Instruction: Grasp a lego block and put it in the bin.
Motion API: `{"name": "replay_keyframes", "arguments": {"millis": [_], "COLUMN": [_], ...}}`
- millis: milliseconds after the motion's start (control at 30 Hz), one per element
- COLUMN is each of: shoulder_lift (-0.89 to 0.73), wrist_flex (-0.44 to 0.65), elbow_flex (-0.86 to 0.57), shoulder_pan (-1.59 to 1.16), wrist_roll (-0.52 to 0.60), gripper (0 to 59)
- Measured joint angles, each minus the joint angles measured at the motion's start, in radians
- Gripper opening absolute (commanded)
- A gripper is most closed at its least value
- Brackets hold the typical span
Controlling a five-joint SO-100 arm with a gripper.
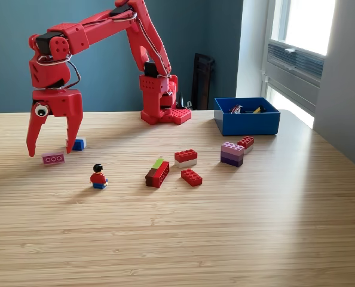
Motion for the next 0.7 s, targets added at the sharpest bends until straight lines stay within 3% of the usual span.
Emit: {"name": "replay_keyframes", "arguments": {"millis": [600, 700], "shoulder_lift": [0.0, 0.0], "wrist_flex": [0.0, 0.0], "elbow_flex": [0.0, 0.0], "shoulder_pan": [0.0, 0.0], "wrist_roll": [0.028, 0.028], "gripper": [21.7, 17.6]}}
